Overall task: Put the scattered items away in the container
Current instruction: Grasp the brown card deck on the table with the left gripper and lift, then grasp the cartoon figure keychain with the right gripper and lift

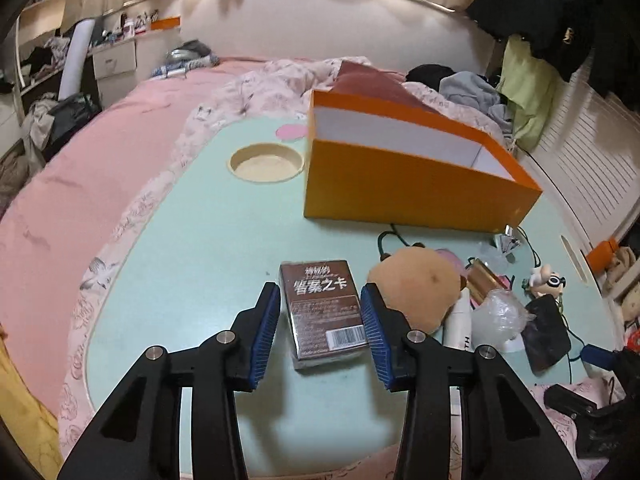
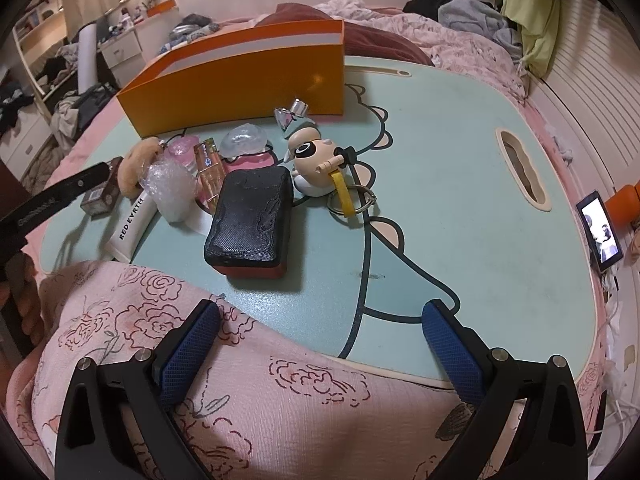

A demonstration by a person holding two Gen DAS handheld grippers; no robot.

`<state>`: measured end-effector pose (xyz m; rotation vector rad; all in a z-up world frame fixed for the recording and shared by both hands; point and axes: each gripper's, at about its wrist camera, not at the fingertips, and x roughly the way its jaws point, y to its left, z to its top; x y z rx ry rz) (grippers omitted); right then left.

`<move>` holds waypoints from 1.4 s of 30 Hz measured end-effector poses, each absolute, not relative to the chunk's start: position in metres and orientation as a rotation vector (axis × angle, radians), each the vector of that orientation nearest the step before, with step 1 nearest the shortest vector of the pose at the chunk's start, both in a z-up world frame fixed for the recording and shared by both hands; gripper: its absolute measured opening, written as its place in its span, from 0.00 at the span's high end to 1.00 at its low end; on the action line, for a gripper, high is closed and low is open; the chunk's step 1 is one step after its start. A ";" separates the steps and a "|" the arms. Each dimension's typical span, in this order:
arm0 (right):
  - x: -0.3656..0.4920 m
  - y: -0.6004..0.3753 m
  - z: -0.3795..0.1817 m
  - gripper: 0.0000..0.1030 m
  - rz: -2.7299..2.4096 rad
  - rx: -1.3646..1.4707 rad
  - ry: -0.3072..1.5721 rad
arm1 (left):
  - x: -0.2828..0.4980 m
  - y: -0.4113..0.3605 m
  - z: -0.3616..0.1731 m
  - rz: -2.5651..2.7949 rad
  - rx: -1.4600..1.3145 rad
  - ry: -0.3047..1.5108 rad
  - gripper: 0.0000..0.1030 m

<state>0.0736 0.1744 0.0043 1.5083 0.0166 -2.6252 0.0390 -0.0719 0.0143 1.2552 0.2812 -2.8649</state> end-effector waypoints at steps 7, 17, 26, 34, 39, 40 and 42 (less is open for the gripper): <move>0.073 0.175 0.005 0.01 -2.624 1.508 0.017 | 0.032 -0.069 0.002 -2.843 1.281 0.233 0.45; 0.073 0.174 0.005 0.01 -2.624 1.506 0.015 | 0.054 -0.081 0.012 -2.969 1.149 0.388 0.80; 0.085 0.197 0.027 0.33 -2.664 1.258 -0.240 | 0.067 -0.075 0.022 -2.973 1.005 0.311 0.80; 0.063 0.183 0.045 0.38 -2.815 1.086 -0.033 | 0.053 -0.073 0.005 -2.929 1.160 0.313 0.80; 0.022 0.186 0.031 0.60 -2.753 1.203 -0.087 | 0.050 -0.074 0.000 -2.916 1.199 0.332 0.80; 0.016 0.186 0.026 0.60 -2.726 1.237 -0.101 | 0.050 -0.074 0.000 -2.915 1.203 0.334 0.80; 0.010 0.186 0.014 0.62 -2.696 1.305 -0.097 | 0.049 -0.073 -0.002 -2.915 1.217 0.340 0.80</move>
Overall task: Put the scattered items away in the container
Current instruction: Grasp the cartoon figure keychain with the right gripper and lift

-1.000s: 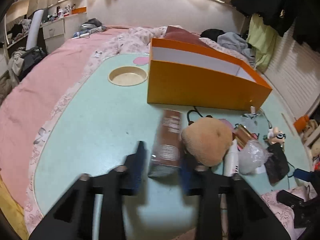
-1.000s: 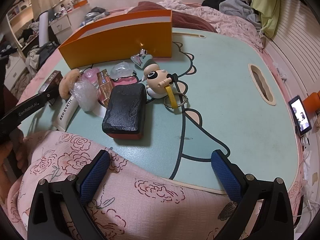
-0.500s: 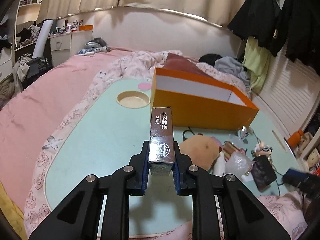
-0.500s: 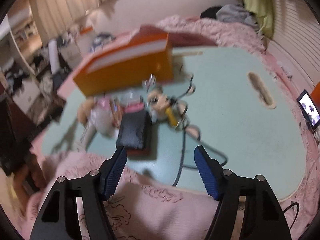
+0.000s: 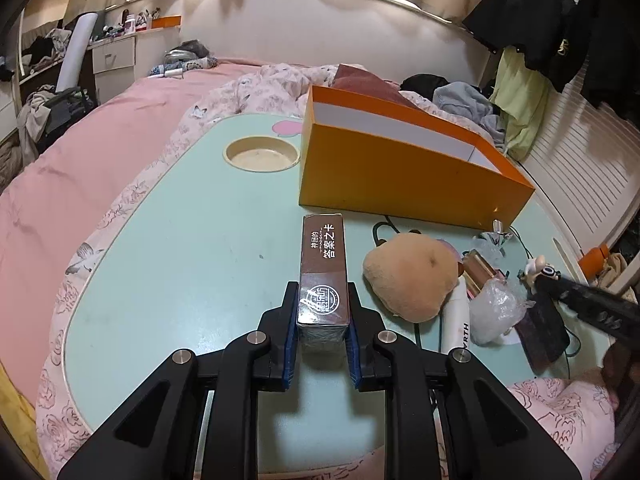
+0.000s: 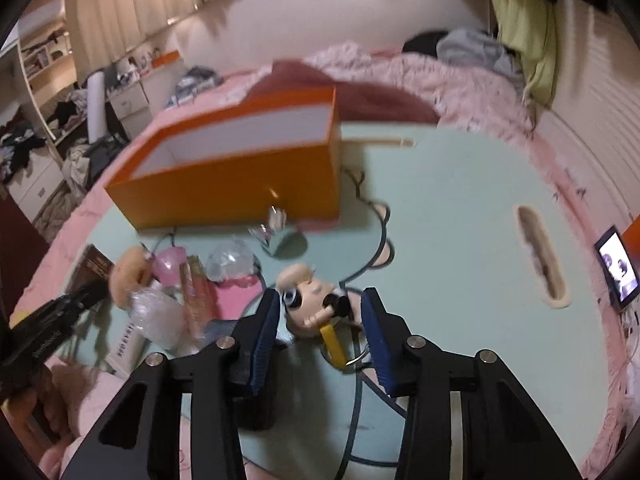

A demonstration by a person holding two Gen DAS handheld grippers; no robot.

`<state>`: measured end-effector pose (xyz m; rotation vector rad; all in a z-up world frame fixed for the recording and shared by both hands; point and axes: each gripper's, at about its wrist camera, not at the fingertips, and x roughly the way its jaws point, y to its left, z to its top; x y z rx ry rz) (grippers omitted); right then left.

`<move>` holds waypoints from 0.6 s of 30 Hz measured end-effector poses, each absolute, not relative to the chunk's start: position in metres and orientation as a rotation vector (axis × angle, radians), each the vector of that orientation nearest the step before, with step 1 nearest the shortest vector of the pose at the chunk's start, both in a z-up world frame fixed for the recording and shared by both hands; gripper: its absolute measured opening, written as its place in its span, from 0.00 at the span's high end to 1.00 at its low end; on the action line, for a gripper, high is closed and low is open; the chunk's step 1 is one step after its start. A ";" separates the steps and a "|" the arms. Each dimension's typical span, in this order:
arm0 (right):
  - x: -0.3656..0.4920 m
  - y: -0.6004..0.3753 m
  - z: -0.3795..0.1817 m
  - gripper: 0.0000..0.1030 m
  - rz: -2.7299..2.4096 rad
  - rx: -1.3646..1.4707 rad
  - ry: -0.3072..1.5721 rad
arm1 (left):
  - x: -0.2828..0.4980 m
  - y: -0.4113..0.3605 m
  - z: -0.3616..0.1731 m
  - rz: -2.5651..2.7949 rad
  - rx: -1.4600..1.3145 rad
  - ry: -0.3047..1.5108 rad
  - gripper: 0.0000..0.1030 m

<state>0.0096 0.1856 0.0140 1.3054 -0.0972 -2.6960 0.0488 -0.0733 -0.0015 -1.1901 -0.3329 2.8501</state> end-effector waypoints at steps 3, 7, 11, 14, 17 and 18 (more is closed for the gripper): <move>0.011 0.176 0.007 0.66 -2.719 1.309 -0.003 | 0.048 -0.072 -0.002 2.844 -1.194 -0.332 0.80; 0.016 0.167 0.005 0.67 -2.743 1.285 0.075 | 0.048 -0.072 -0.002 2.842 -1.193 -0.334 0.80; 0.022 0.178 0.006 0.67 -2.749 1.245 -0.012 | 0.048 -0.073 -0.002 2.842 -1.192 -0.337 0.80; 0.033 0.191 0.015 0.68 -2.758 1.121 -0.122 | 0.048 -0.074 -0.002 2.843 -1.192 -0.336 0.80; 0.050 0.200 0.028 0.67 -2.786 0.955 -0.191 | 0.048 -0.074 -0.002 2.843 -1.191 -0.335 0.80; 0.054 0.200 0.031 0.67 -2.789 0.921 -0.198 | 0.048 -0.074 -0.002 2.843 -1.190 -0.333 0.80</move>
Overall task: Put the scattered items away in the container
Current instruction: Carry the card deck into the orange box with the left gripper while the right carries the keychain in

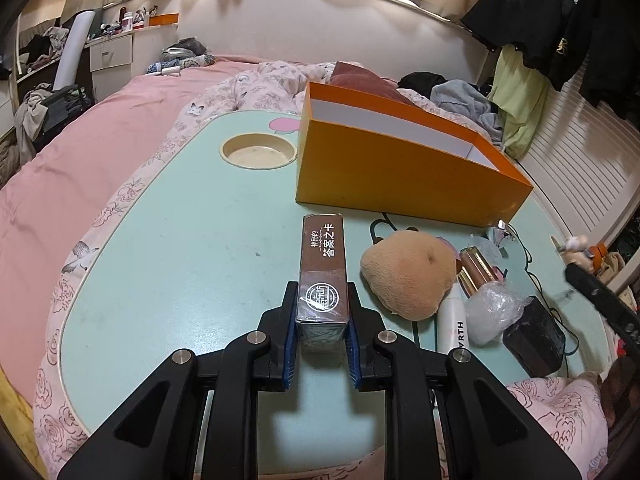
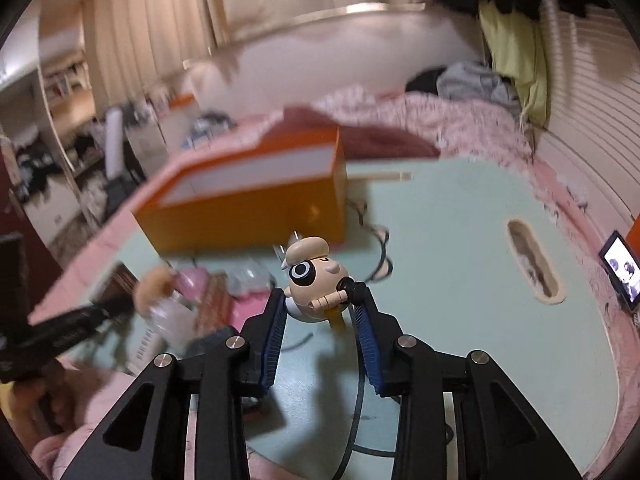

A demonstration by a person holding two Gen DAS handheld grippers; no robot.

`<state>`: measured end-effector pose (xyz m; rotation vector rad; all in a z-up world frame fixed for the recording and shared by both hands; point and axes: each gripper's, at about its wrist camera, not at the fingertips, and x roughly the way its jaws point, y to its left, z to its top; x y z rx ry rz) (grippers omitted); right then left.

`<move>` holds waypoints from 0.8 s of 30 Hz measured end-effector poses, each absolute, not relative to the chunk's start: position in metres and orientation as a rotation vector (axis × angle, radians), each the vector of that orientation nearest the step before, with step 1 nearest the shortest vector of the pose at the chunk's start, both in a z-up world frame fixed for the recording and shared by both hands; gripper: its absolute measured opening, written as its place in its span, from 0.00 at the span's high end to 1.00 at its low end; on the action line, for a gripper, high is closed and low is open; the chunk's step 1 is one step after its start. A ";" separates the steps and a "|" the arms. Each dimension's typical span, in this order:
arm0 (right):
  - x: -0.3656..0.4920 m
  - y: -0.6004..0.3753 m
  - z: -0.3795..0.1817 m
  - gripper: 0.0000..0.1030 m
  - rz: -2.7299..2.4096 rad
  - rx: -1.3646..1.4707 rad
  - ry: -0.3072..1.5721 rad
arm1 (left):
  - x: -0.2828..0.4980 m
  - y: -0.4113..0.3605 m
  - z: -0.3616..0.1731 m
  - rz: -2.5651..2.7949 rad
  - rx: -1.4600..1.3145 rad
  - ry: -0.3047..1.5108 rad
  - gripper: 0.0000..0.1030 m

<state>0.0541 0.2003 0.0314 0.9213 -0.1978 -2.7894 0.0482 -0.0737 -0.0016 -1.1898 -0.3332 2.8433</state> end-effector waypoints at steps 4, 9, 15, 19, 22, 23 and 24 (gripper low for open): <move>0.060 0.196 0.037 0.67 -2.789 0.871 -0.183 | 0.048 -0.073 -0.001 2.845 -1.188 -0.331 0.80; 0.063 0.190 0.043 0.67 -2.797 0.835 -0.151 | 0.049 -0.073 -0.001 2.846 -1.185 -0.330 0.80; 0.067 0.189 0.044 0.67 -2.798 0.799 -0.140 | 0.050 -0.072 0.002 2.854 -1.171 -0.320 0.80; 0.068 0.189 0.043 0.67 -2.798 0.795 -0.139 | 0.052 -0.072 0.005 2.860 -1.152 -0.317 0.80; 0.069 0.189 0.044 0.67 -2.800 0.790 -0.140 | 0.053 -0.070 0.006 2.864 -1.132 -0.307 0.80; 0.069 0.189 0.044 0.67 -2.800 0.789 -0.139 | 0.054 -0.069 0.007 2.864 -1.125 -0.304 0.80; 0.069 0.189 0.044 0.67 -2.801 0.788 -0.139 | 0.055 -0.069 0.007 2.863 -1.118 -0.302 0.80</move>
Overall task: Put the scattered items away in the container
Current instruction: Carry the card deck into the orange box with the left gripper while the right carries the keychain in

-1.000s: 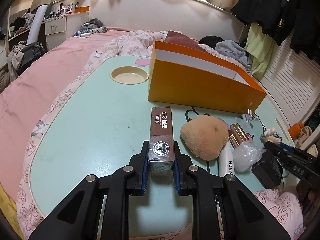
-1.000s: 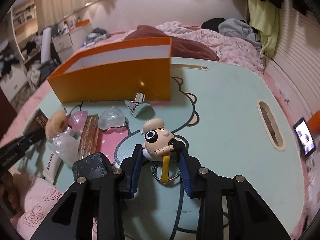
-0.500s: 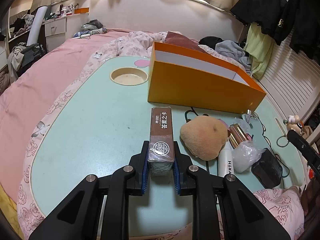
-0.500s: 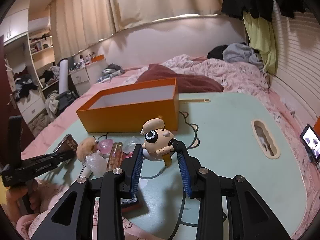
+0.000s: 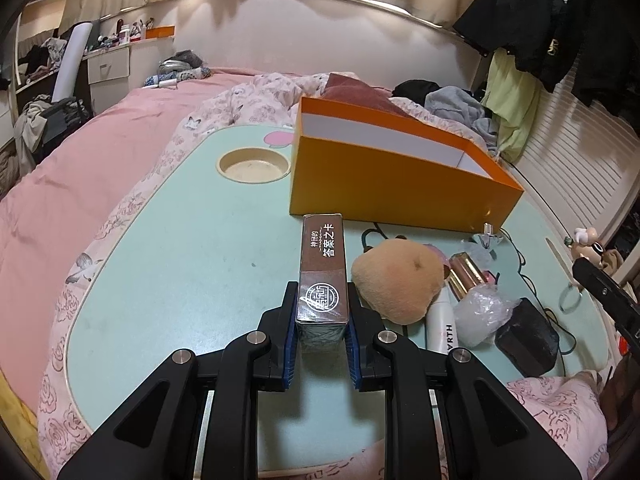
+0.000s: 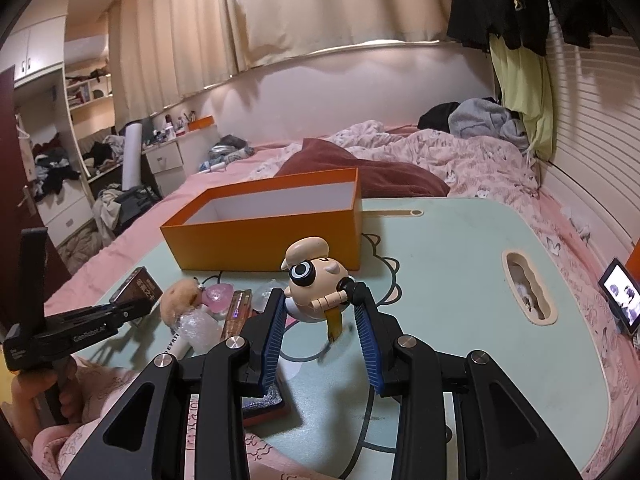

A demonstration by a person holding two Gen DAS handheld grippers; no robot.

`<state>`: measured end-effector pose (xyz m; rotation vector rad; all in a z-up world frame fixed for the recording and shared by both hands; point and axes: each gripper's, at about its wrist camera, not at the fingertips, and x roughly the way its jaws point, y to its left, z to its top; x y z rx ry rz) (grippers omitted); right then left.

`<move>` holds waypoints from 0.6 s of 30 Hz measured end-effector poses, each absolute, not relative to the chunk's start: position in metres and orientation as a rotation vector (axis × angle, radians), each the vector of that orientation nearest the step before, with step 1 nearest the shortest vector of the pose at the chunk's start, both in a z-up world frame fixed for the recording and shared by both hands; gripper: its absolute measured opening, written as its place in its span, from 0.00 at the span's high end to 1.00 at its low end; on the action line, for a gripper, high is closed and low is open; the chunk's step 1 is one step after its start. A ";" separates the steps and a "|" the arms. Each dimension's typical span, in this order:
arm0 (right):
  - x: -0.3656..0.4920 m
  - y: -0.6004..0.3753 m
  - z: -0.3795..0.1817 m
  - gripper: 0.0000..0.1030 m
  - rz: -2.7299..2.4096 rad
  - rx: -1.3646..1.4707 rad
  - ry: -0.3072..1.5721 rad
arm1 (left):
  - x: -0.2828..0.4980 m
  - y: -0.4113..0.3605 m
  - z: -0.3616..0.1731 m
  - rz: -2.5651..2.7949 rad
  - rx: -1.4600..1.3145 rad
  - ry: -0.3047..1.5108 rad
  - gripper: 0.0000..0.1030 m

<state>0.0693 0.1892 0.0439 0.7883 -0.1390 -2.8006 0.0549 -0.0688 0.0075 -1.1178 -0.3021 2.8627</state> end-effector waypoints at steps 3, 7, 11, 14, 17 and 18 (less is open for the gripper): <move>0.070 0.190 0.045 0.67 -2.802 0.785 -0.139 | 0.057 -0.067 0.011 2.858 -1.092 -0.299 0.80; 0.069 0.188 0.046 0.67 -2.799 0.790 -0.113 | 0.055 -0.064 0.016 2.851 -1.078 -0.277 0.80; 0.064 0.181 0.053 0.67 -2.783 0.775 -0.061 | 0.048 -0.063 0.026 2.822 -1.066 -0.282 0.80; 0.054 0.177 0.061 0.67 -2.783 0.776 -0.042 | 0.040 -0.063 0.039 2.777 -1.052 -0.327 0.80; 0.038 0.169 0.072 0.67 -2.791 0.751 -0.005 | 0.025 -0.057 0.060 2.756 -1.028 -0.321 0.80; 0.032 0.166 0.077 0.67 -2.791 0.735 0.010 | 0.019 -0.054 0.068 2.768 -1.010 -0.289 0.80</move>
